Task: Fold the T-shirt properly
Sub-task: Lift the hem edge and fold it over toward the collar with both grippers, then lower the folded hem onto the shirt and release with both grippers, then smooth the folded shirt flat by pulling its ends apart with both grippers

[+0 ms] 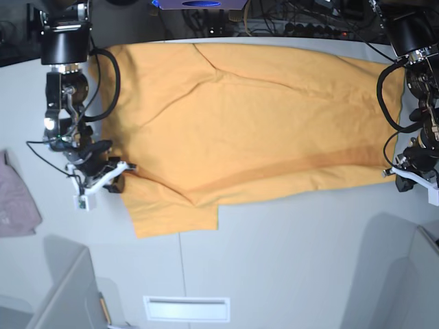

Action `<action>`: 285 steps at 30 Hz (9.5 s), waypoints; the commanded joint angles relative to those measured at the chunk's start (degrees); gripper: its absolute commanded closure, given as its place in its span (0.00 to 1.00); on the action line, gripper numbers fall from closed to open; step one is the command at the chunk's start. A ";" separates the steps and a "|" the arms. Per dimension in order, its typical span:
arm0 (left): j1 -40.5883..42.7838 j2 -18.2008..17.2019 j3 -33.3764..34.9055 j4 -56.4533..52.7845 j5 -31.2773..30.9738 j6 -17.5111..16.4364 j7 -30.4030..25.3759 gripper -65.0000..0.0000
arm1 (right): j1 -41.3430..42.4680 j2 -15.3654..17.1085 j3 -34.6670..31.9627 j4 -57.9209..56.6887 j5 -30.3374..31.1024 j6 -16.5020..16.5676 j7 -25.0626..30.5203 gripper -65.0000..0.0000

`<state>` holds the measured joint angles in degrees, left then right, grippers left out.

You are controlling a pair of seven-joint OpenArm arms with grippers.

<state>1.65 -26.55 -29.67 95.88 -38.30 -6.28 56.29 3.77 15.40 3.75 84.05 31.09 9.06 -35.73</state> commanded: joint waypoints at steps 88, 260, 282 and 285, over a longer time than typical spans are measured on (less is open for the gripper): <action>20.99 -1.63 -3.52 8.61 6.79 -0.44 -1.04 1.00 | -14.63 -8.32 18.63 25.18 2.10 0.30 -33.07 0.48; 9.12 7.86 -5.10 1.14 19.54 -0.35 0.45 1.00 | -8.39 -6.30 9.75 12.96 -1.51 6.81 -26.30 1.00; 14.57 8.04 -22.59 7.64 9.95 -26.20 7.93 0.14 | -27.02 -9.99 10.01 30.89 -1.33 6.81 -20.06 1.00; 12.64 8.04 -22.15 2.37 9.95 -26.64 3.44 0.00 | -28.25 -9.99 10.27 30.89 -1.33 6.81 -18.65 1.00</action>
<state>14.41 -17.37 -51.59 97.49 -27.53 -32.88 60.36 -24.97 4.99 13.74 113.99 28.93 15.62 -55.75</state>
